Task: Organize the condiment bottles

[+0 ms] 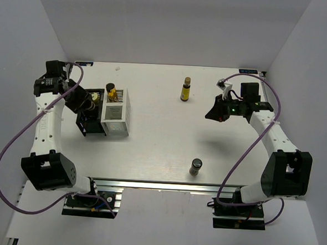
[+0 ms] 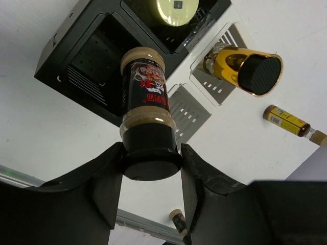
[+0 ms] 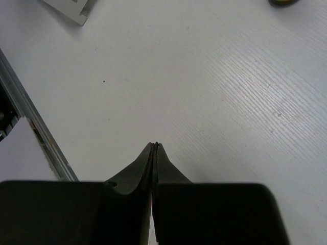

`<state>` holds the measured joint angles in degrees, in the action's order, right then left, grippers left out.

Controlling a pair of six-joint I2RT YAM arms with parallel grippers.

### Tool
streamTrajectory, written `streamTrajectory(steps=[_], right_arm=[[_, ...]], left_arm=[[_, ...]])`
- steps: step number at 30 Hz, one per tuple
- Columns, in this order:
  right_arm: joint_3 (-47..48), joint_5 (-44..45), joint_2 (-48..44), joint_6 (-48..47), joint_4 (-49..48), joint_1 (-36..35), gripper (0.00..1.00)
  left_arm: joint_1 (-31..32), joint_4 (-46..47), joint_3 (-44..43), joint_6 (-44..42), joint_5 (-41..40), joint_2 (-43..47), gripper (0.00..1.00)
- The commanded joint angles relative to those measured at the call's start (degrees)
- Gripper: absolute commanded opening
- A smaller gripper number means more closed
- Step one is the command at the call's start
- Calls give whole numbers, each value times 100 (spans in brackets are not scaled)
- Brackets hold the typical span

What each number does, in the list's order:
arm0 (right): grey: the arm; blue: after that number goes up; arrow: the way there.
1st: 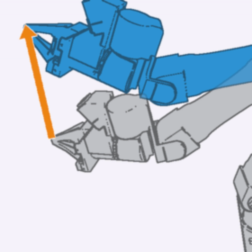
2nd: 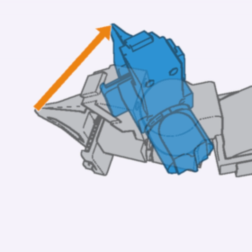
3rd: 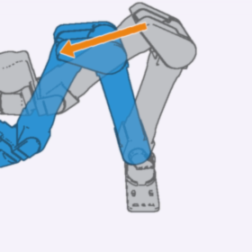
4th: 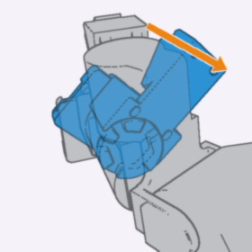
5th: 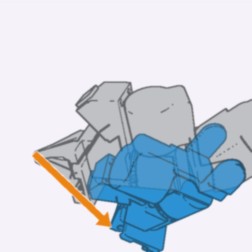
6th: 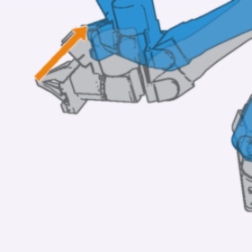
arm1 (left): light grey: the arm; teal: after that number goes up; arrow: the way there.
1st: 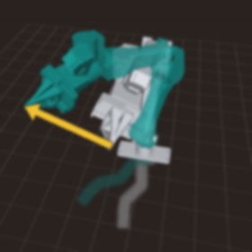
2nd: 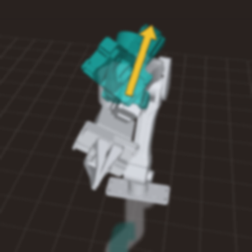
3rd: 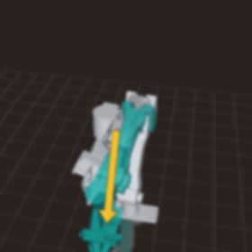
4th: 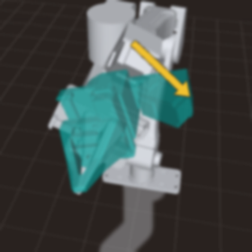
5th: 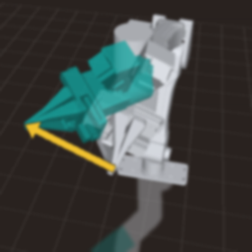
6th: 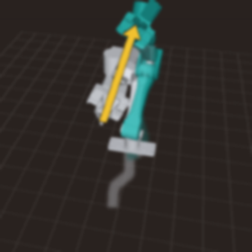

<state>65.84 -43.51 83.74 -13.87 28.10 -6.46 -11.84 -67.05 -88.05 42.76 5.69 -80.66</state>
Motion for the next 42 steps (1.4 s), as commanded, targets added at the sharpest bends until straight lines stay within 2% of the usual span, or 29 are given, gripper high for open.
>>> streamTrajectory(steps=[1, 19, 26, 34, 37, 38, 41, 42], right_arm=[[157, -62, -16, 77, -234, -22, 0], [570, -62, 450, 104, -287, -13, 0], [623, -35, 529, 112, -305, -22, 0], [666, -79, 617, 271, -402, -13, 0], [781, -62, 678, 174, -375, -13, 0], [807, -44, 687, 165, -366, -13, 0], [825, -26, 687, 148, -340, -13, 0], [816, -35, 678, 156, -340, -13, 1]], left_arm=[[-82, 429, 147, -75, 266, 25, 0], [-574, 1105, 1123, -110, 520, -230, 0], [-583, 965, 965, -128, 652, -240, 0], [-574, 1351, 1141, -84, 889, -537, 0], [-574, 1448, 1045, -75, 994, -862, 14], [-583, 1457, 1001, -84, 1012, -933, 24], [-583, 1466, 808, -110, 1021, -1135, 43], [-583, 1458, 764, -119, 1013, -1162, 54]])
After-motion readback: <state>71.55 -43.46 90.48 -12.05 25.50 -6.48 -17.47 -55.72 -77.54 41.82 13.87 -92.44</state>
